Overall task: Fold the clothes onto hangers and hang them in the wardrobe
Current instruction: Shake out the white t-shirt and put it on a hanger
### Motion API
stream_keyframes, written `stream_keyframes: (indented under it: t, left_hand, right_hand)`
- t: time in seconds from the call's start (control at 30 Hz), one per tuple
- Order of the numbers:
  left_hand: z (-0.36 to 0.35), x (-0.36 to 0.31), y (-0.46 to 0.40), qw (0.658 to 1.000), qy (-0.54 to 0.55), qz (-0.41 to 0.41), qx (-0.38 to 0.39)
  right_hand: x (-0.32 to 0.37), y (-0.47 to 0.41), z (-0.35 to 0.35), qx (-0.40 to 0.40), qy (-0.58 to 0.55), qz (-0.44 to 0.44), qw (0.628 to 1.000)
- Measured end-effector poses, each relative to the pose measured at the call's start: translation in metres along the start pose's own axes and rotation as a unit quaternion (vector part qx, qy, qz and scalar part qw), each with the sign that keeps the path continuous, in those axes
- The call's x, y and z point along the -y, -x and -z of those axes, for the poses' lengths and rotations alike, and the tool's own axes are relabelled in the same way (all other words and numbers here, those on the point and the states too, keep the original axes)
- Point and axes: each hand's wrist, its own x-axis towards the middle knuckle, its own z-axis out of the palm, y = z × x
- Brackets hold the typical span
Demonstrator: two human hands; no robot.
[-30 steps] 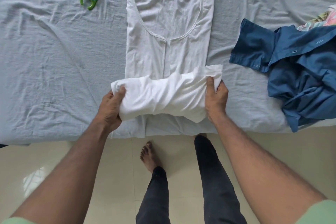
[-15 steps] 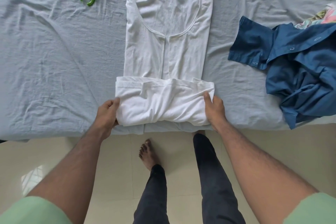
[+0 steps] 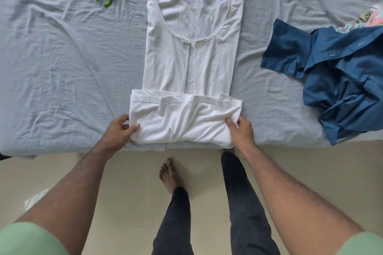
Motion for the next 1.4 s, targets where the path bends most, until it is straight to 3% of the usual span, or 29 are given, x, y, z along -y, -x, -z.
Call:
stream_keyframes:
  t: [0.1,0.23,0.37,0.5,0.6,0.73,0.83,0.93,1.03,1.1,1.2,1.3,1.4]
  left_hand:
    - [-0.002,-0.005,-0.001,0.998,-0.034,0.004,-0.045]
    - [-0.008,-0.024,-0.019,0.991,0.002,-0.022,-0.13]
    - [-0.023,-0.048,-0.037,0.989,0.041,-0.046,-0.131]
    - [-0.031,-0.054,-0.039,0.986,0.084,-0.081,-0.115]
    - [-0.02,-0.053,-0.04,0.978,0.112,-0.097,-0.148]
    - [-0.009,-0.043,-0.037,0.976,-0.009,-0.035,-0.215]
    - [-0.018,-0.028,-0.01,0.943,-0.192,-0.111,-0.249]
    - [-0.027,-0.009,0.014,0.88,-0.382,-0.227,-0.169]
    - [-0.034,0.012,0.021,0.807,-0.535,-0.245,-0.035]
    - [-0.038,0.021,0.019,0.794,-0.567,-0.219,-0.007]
    - [-0.04,0.024,0.014,0.798,-0.57,-0.19,-0.037]
    - [-0.04,0.025,0.012,0.792,-0.581,-0.184,-0.035]
    - [-0.039,0.027,0.01,0.8,-0.575,-0.17,-0.028]
  right_hand:
    - [0.003,-0.001,-0.001,-0.018,-0.007,-0.015,1.0]
    - [0.025,-0.013,-0.005,-0.093,-0.037,0.014,0.995]
    - [0.039,-0.028,-0.007,-0.086,-0.016,0.011,0.996]
    - [0.044,-0.023,0.0,-0.099,-0.014,0.111,0.989]
    - [0.053,-0.023,0.003,-0.119,-0.008,0.144,0.982]
    - [0.053,-0.033,0.004,-0.093,0.047,0.064,0.992]
    - [0.045,-0.023,0.003,-0.113,0.146,0.112,0.976]
    - [0.033,0.002,0.001,-0.109,0.241,0.239,0.934]
    - [0.014,0.02,0.002,-0.021,0.319,0.31,0.895]
    - [0.003,0.025,0.0,0.041,0.376,0.323,0.868]
    - [-0.005,0.026,-0.004,0.121,0.452,0.308,0.828]
    - [-0.011,0.025,-0.009,0.121,0.501,0.303,0.801]
    - [-0.014,0.025,-0.013,0.108,0.511,0.286,0.804]
